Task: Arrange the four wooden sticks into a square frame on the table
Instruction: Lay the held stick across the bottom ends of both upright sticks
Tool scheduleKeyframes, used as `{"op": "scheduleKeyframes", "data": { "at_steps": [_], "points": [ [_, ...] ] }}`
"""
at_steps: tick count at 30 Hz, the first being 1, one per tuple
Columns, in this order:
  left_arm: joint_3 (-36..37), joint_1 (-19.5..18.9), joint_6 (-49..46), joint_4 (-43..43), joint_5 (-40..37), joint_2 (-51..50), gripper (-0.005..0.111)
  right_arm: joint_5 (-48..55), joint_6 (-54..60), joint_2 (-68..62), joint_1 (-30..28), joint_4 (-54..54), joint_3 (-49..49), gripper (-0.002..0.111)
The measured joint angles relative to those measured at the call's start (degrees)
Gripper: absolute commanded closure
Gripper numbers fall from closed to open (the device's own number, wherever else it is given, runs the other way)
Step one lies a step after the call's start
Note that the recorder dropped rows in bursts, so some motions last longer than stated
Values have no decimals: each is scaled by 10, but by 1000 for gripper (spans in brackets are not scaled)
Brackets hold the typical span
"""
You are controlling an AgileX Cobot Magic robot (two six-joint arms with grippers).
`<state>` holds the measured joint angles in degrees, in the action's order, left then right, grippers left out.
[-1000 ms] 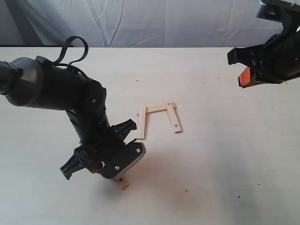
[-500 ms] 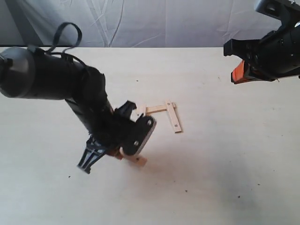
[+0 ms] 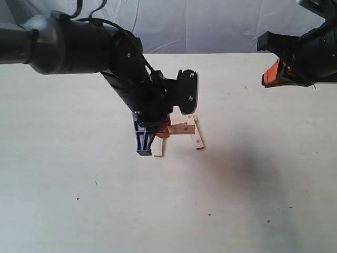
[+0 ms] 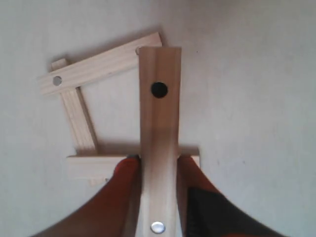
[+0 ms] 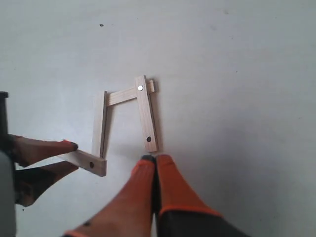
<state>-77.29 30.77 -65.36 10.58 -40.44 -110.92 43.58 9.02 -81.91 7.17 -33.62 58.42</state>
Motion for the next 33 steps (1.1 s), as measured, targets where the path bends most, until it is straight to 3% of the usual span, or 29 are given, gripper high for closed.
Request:
{"op": "scheduleKeyframes", "data": {
  "at_steps": [10, 25, 33],
  "points": [
    [-25, 0, 4, 55, 43, -84, 107, 2, 0, 0, 0, -13, 0, 108],
    [-25, 0, 8, 76, 57, -92, 107, 2, 3, 0, 0, -15, 0, 108],
    [-25, 0, 82, 75, 54, -76, 107, 2, 4, 0, 0, -22, 0, 108]
  ]
}}
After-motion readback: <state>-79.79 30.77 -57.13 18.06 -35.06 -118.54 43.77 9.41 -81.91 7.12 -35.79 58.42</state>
